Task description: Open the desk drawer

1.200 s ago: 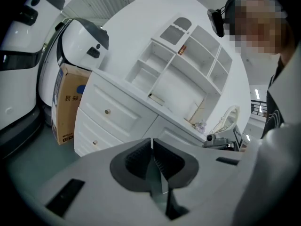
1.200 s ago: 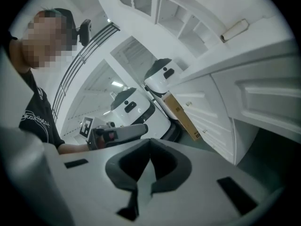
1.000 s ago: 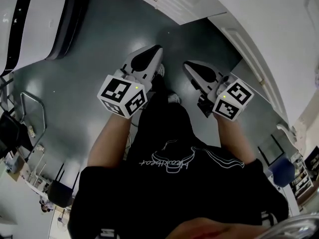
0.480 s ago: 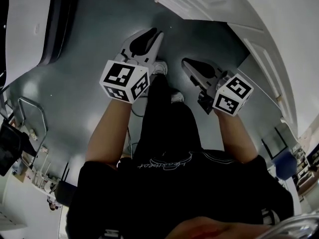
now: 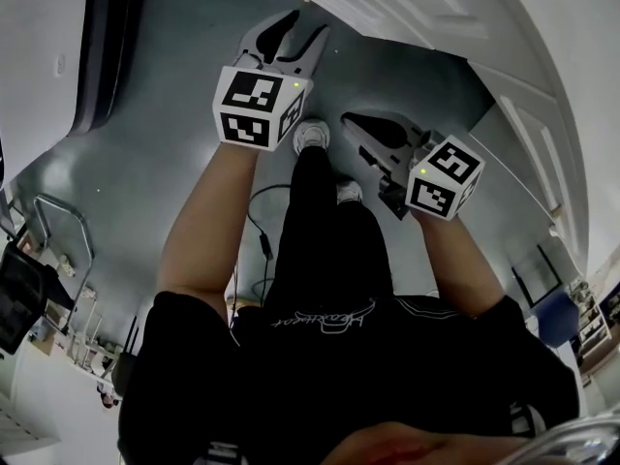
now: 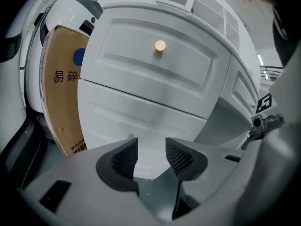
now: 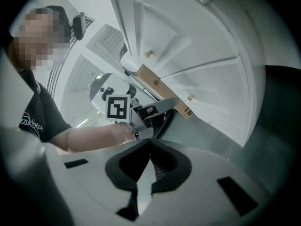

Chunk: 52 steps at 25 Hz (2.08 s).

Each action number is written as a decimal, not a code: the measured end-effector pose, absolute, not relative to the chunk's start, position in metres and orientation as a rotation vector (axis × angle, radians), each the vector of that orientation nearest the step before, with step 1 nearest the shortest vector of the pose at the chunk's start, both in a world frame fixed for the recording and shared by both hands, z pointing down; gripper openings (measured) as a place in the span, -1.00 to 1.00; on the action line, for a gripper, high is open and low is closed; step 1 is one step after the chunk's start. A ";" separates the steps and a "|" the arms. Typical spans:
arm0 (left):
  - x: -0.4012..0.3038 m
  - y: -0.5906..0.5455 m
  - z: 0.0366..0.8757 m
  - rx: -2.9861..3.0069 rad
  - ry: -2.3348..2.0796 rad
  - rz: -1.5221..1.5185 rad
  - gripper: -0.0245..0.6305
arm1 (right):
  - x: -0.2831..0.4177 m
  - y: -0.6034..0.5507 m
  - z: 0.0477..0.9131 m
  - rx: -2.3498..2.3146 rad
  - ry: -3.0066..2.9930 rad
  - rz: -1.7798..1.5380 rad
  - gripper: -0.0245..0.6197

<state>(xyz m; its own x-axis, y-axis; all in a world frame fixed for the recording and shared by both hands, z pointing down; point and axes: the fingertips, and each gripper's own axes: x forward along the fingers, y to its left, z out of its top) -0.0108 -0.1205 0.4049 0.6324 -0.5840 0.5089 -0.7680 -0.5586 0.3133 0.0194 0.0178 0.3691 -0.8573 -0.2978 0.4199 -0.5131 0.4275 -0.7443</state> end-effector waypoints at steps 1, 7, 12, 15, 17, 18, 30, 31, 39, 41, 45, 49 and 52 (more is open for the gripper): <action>-0.011 -0.125 0.411 2.345 -1.062 0.495 -0.40 | 0.018 0.018 0.372 0.704 -2.454 1.405 -0.90; -0.009 -0.148 0.448 2.348 -1.072 0.593 -0.35 | 0.015 0.022 0.386 0.676 -2.435 1.422 -0.90; -0.007 -0.166 0.465 2.353 -1.099 0.640 -0.35 | 0.016 0.028 0.391 0.671 -2.421 1.433 -0.90; -0.004 -0.175 0.472 2.362 -1.095 0.671 -0.35 | 0.017 0.031 0.395 0.675 -2.412 1.442 -0.90; -0.003 -0.180 0.474 2.374 -1.099 0.696 -0.35 | 0.016 0.034 0.398 0.676 -2.404 1.452 -0.90; -0.003 -0.182 0.474 2.383 -1.101 0.705 -0.35 | 0.016 0.035 0.399 0.675 -2.403 1.456 -0.90; -0.001 -0.193 0.479 2.400 -1.123 0.776 -0.57 | 0.009 0.035 0.397 0.651 -2.422 1.459 -0.90; -0.001 -0.194 0.479 2.399 -1.120 0.778 -0.60 | 0.008 0.035 0.396 0.650 -2.426 1.464 -0.90; 0.000 -0.194 0.480 2.398 -1.111 0.750 -0.66 | 0.007 0.030 0.390 0.645 -2.450 1.465 -0.90; 0.000 -0.193 0.480 2.394 -1.111 0.742 -0.66 | 0.007 0.031 0.389 0.645 -2.453 1.464 -0.90; -0.002 -0.191 0.480 2.403 -1.103 0.763 -0.67 | 0.007 0.035 0.389 0.637 -2.452 1.463 -0.90; -0.005 -0.187 0.480 2.424 -1.105 0.781 -0.67 | 0.011 0.039 0.387 0.634 -2.450 1.450 -0.90; -0.009 -0.183 0.480 2.418 -1.101 0.794 -0.67 | 0.010 0.041 0.386 0.632 -2.453 1.449 -0.90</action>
